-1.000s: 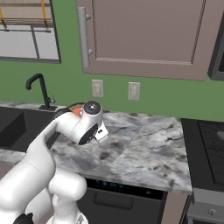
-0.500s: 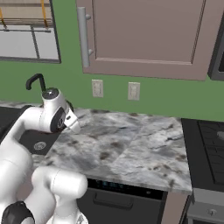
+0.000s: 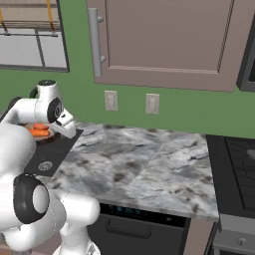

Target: Dump the squash and carrot from the bowl so the bowl can be washed. Place the bowl in the sink after clearing the leftovers.

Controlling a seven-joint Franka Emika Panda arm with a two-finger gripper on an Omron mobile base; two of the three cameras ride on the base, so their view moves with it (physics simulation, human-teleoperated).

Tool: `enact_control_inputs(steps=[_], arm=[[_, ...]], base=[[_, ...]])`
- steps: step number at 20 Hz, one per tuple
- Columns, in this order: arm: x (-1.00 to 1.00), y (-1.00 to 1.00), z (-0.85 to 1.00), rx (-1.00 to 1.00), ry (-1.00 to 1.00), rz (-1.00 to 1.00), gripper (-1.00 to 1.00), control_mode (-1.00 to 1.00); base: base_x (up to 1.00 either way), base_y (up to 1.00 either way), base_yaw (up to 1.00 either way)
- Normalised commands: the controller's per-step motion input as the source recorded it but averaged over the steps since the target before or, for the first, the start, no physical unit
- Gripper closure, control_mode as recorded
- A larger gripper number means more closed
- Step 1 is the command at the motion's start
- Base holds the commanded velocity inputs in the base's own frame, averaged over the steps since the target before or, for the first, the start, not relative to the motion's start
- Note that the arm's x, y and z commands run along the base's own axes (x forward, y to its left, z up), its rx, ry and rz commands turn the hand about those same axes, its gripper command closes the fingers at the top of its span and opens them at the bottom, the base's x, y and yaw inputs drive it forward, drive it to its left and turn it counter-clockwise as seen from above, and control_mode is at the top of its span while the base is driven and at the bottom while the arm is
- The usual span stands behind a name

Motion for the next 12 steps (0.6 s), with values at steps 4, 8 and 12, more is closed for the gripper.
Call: enact_control_inputs(steps=[4,8,12], arm=[[0.0,0.02,-0.03,-0.01,0.0,0.0,1.0,-1.0],[-0.23,0.23,-0.38,-0.14,0.0,0.04,1.0,-1.0],[-0.19,0.3,-0.43,-0.2,0.0,0.06,1.0,-1.0]], base=[[0.0,0.0,0.0],[0.0,0.0,0.0],[0.0,0.0,0.0]])
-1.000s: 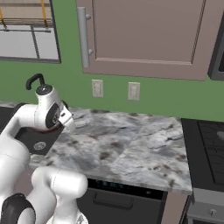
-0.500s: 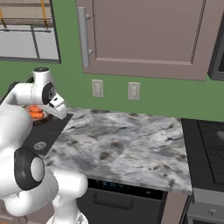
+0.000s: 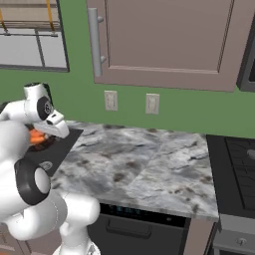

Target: Dump the squash and carrot from the bowl so the bowl can be washed. Place the bowl in the sink after clearing the leftovers.

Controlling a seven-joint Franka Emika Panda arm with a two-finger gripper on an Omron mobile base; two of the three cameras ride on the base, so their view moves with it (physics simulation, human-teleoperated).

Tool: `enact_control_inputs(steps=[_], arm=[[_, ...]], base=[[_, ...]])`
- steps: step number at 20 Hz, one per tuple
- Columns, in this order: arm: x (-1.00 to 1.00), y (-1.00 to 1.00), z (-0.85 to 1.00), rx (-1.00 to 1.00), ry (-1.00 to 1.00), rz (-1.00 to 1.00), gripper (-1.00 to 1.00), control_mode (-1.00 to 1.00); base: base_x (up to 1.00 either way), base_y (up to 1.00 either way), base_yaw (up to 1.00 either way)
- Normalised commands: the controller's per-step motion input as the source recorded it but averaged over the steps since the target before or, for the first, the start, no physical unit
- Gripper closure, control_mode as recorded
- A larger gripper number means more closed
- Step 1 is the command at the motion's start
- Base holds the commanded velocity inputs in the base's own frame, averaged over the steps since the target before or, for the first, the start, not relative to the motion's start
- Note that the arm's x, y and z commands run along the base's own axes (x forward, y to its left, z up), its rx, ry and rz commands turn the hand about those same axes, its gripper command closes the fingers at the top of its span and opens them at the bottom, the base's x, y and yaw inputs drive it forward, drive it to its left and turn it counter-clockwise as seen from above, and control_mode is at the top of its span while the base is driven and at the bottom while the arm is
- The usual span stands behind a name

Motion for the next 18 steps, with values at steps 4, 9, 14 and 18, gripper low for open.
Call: enact_control_inputs(steps=[4,9,14,18], arm=[[-0.13,0.37,-0.31,-0.21,0.0,0.08,1.0,-1.0],[-0.07,0.43,-0.28,-0.21,0.0,0.08,1.0,-1.0],[0.09,0.45,-0.04,-0.08,0.0,0.02,1.0,-1.0],[0.24,0.47,0.0,-0.02,0.0,0.0,1.0,-1.0]], base=[[0.0,0.0,0.0],[0.0,0.0,0.0],[0.0,0.0,0.0],[0.0,0.0,0.0]])
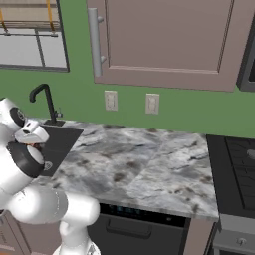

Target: Dump the squash and carrot from the bowl so the bowl can be washed. Place the bowl in the sink after clearing the leftovers.

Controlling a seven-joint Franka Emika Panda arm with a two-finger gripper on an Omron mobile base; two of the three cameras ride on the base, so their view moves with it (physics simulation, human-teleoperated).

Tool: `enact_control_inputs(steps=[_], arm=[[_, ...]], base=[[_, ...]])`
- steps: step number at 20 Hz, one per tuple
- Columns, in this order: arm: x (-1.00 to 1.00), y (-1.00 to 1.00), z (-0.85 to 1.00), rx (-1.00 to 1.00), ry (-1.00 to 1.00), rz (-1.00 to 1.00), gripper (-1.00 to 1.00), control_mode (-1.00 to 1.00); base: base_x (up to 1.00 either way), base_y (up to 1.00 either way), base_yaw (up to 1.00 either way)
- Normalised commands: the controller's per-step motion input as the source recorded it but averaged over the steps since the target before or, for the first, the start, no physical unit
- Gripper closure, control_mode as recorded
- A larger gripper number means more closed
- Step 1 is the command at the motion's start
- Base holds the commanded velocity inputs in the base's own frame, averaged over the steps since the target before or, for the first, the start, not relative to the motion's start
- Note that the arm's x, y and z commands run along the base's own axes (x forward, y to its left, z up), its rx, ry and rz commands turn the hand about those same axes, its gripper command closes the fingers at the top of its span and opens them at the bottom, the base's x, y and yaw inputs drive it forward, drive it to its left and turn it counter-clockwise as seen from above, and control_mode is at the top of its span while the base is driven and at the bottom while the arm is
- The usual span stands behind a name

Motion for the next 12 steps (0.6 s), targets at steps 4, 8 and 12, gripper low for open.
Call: enact_control_inputs(steps=[4,8,12], arm=[[0.28,0.48,0.0,-0.03,0.0,0.0,1.0,-1.0],[0.36,0.29,0.0,-0.06,0.0,0.0,1.0,-1.0],[0.26,0.15,-0.17,-0.09,0.0,0.0,1.0,-1.0]], base=[[0.0,0.0,0.0],[0.0,0.0,0.0],[0.0,0.0,0.0]])
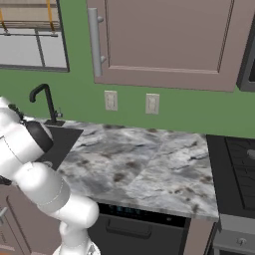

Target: Dump the squash and carrot from the bowl so the bowl can be washed. Place the bowl in the sink after clearing the leftovers.

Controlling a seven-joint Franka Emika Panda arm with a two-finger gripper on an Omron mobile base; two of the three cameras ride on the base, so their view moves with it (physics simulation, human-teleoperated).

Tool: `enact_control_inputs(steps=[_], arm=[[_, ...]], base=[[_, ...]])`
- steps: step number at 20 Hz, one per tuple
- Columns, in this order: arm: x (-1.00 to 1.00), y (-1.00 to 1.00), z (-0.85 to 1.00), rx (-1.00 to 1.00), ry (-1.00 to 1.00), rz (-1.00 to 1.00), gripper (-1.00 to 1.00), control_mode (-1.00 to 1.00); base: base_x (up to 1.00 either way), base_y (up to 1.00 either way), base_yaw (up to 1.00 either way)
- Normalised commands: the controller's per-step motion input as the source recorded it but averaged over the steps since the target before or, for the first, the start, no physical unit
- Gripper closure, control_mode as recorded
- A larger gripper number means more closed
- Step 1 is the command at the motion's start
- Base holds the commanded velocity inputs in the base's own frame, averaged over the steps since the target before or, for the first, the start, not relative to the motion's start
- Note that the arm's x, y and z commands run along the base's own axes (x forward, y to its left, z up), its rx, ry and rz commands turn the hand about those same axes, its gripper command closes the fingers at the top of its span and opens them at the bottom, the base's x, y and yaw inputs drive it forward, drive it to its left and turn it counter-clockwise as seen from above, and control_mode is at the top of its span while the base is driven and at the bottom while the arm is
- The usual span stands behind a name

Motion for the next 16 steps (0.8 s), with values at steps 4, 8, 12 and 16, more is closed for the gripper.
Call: enact_control_inputs(steps=[4,8,12,16], arm=[[0.0,0.0,-0.38,-0.16,0.0,0.0,1.0,-1.0],[-0.01,0.0,-0.15,-0.12,0.0,0.0,1.0,-1.0],[0.0,0.05,-0.02,-0.05,0.02,0.0,1.0,-1.0],[0.12,0.13,-0.05,-0.09,0.0,0.0,1.0,-1.0]], base=[[0.0,0.0,0.0],[0.0,0.0,0.0],[0.0,0.0,0.0],[0.0,0.0,0.0]])
